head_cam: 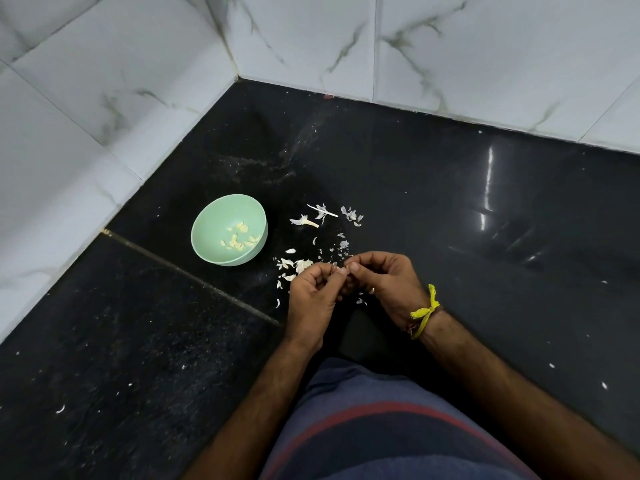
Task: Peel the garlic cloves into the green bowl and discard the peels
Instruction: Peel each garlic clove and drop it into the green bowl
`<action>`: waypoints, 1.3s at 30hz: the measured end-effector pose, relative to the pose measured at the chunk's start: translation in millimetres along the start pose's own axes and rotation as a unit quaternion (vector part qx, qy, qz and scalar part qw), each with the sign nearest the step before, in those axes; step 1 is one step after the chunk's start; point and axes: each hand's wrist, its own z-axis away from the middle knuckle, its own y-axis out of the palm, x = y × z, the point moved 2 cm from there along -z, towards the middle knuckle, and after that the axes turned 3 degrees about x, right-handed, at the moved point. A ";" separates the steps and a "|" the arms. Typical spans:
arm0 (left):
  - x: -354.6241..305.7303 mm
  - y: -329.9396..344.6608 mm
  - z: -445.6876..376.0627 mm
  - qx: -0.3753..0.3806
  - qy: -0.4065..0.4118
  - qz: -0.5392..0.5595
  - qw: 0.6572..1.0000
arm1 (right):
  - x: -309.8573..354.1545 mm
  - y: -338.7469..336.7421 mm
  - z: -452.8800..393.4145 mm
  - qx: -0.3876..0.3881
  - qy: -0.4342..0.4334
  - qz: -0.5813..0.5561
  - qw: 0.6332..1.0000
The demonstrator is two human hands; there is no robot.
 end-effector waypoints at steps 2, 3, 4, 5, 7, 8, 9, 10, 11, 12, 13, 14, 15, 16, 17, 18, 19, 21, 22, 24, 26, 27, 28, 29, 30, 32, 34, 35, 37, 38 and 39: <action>1.2 0.6 -2.1 -0.016 0.004 -0.013 1.000 | 0.7 0.1 0.4 -0.015 -0.012 -0.003 1.000; 2.3 0.3 -3.3 -0.021 0.004 -0.018 1.000 | 1.4 -0.2 0.3 -0.022 -0.018 -0.003 1.000; 3.2 -0.8 -3.8 -0.026 0.005 -0.026 0.999 | 1.9 -0.6 0.2 -0.026 -0.022 -0.002 0.999; 3.7 -1.9 -4.2 -0.031 0.008 -0.035 0.999 | 2.3 -1.1 -0.1 -0.029 -0.024 -0.001 0.999; 3.5 -4.4 -4.2 -0.039 0.017 -0.055 0.998 | 2.5 -1.6 -0.1 -0.030 -0.023 -0.003 0.999; 3.3 -5.6 -3.9 -0.041 0.022 -0.065 0.997 | 2.4 -1.8 -0.1 -0.031 -0.021 -0.007 0.999; 3.4 -6.8 -3.7 -0.043 0.028 -0.075 0.996 | 1.8 -2.3 -0.4 -0.030 -0.018 -0.014 0.999; 3.4 -8.1 -3.7 -0.044 0.035 -0.088 0.995 | 1.1 -2.8 -0.7 -0.029 -0.015 -0.020 0.999; 2.7 -8.9 -3.9 -0.045 0.044 -0.102 0.993 | 0.6 -2.8 -1.4 -0.028 -0.011 -0.024 0.999; 2.0 -9.7 -4.2 -0.046 0.051 -0.116 0.991 | 0.7 -2.2 -1.9 -0.026 -0.008 -0.028 0.999; 2.2 -11.0 -5.1 -0.048 0.057 -0.129 0.989 | 1.1 -1.7 -2.4 -0.025 -0.003 -0.034 0.999; 2.7 -12.8 -5.8 -0.055 0.060 -0.139 0.987 | 1.6 -1.5 -2.8 -0.026 0.001 -0.046 0.999; 3.3 -15.3 -6.7 -0.066 0.061 -0.145 0.985 | 2.4 -2.0 -3.1 -0.028 0.006 -0.062 0.998; 3.4 -18.3 -7.4 -0.078 0.062 -0.146 0.984 | 3.8 -3.1 -3.2 -0.031 0.009 -0.076 0.997; 3.6 -21.6 -8.0 -0.089 0.063 -0.145 0.983 | 5.1 -4.6 -3.3 -0.032 0.012 -0.084 0.996; 2.7 -23.8 -8.2 -0.093 0.064 -0.144 0.983 | 6.2 -6.1 -3.7 -0.029 0.013 -0.083 0.996; 1.1 -23.9 -8.2 -0.089 0.069 -0.147 0.983 | 6.8 -6.6 -3.8 -0.024 0.014 -0.078 0.997; -5.1 -18.8 -5.9 -0.063 0.085 -0.154 0.982 | 5.7 -5.0 -3.3 -0.014 0.020 -0.074 0.997; -7.5 -15.7 -5.0 -0.051 0.095 -0.159 0.981 | 4.7 -3.2 -2.8 -0.011 0.023 -0.076 0.997; -9.2 -11.3 -4.3 -0.034 0.117 -0.174 0.977 | 3.2 -0.6 -2.8 -0.010 0.027 -0.077 0.997; -7.3 -10.7 -5.2 -0.033 0.126 -0.183 0.974 | 2.7 -1.5 -3.4 -0.014 0.029 -0.073 0.997; -6.1 -11.7 -6.3 -0.035 0.128 -0.189 0.973 | 2.7 -2.7 -3.4 -0.014 0.028 -0.071 0.997; -5.8 -12.4 -6.7 -0.038 0.129 -0.196 0.971 | 2.7 -3.5 -3.1 -0.010 0.027 -0.068 0.997; -5.8 -12.9 -6.9 -0.040 0.128 -0.201 0.970 | 2.6 -3.4 -2.5 -0.004 0.028 -0.062 0.998; -5.7 -13.7 -7.1 -0.040 0.124 -0.204 0.970 | 2.1 -3.5 -1.7 0.000 0.028 -0.050 0.998; -3.4 -15.5 -8.0 -0.035 0.107 -0.202 0.973 | 0.8 -2.7 -0.8 -0.006 0.024 -0.005 1.000; -1.4 -16.4 -6.5 -0.033 0.094 -0.205 0.974 | -0.4 -1.0 -1.6 -0.017 0.019 0.058 0.998; -1.1 -16.1 -5.6 -0.039 0.094 -0.211 0.972 | -1.5 0.3 -2.2 -0.022 0.015 0.083 0.996; -1.5 -14.7 -4.3 -0.055 0.102 -0.225 0.967 | -3.5 3.3 -2.0 -0.037 0.009 0.110 0.993; -2.5 -13.4 -3.9 -0.064 0.107 -0.233 0.965 | -4.2 4.6 -1.2 -0.052 0.003 0.117 0.992; -3.2 -12.0 -4.1 -0.073 0.110 -0.241 0.962 | -4.1 5.1 -0.3 -0.068 -0.007 0.125 0.990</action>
